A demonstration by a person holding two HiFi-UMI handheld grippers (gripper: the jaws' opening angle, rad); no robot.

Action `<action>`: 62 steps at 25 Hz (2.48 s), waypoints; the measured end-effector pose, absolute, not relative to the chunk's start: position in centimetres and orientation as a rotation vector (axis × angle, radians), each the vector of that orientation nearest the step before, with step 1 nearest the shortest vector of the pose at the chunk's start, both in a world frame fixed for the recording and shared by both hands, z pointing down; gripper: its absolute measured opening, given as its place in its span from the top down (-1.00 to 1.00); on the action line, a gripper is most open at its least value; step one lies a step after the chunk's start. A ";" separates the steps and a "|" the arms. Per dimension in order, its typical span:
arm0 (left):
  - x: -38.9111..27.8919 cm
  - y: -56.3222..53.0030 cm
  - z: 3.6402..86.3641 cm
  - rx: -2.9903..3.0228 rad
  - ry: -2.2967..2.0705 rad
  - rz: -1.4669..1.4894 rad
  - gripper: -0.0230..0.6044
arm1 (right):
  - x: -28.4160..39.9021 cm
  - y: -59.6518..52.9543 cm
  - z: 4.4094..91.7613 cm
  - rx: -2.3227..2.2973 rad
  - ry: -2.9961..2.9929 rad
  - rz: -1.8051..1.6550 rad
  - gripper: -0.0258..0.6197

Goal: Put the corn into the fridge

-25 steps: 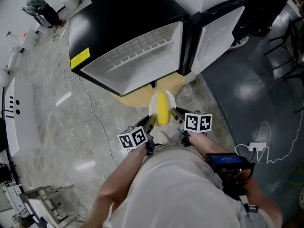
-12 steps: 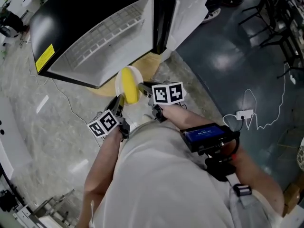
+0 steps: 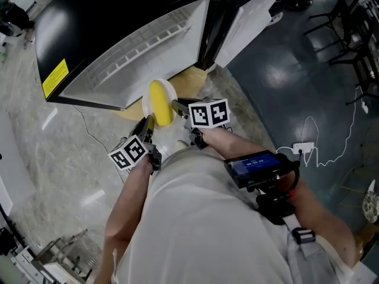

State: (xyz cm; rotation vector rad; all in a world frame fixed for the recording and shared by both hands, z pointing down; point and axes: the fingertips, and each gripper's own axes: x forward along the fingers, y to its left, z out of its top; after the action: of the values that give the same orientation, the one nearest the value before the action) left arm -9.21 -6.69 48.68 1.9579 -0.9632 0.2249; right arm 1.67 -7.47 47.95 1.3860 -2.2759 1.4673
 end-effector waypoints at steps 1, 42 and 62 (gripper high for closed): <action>-9.2 -7.1 48.7 1.954 -0.974 0.221 0.71 | 1.7 -7.9 48.0 1.370 -2.281 1.463 0.78; -8.4 -14.3 56.2 1.769 -1.192 0.208 0.71 | 1.8 -17.8 54.9 1.149 -2.274 1.330 0.78; -7.9 -21.4 56.2 1.738 -1.387 0.220 0.71 | 2.3 -25.4 55.4 1.303 -2.249 1.260 0.78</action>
State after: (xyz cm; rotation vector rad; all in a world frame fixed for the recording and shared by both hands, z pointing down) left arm -7.91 -21.44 56.22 1.7378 -1.3871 0.2204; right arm 2.32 -25.41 55.41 1.3028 -2.2492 1.2596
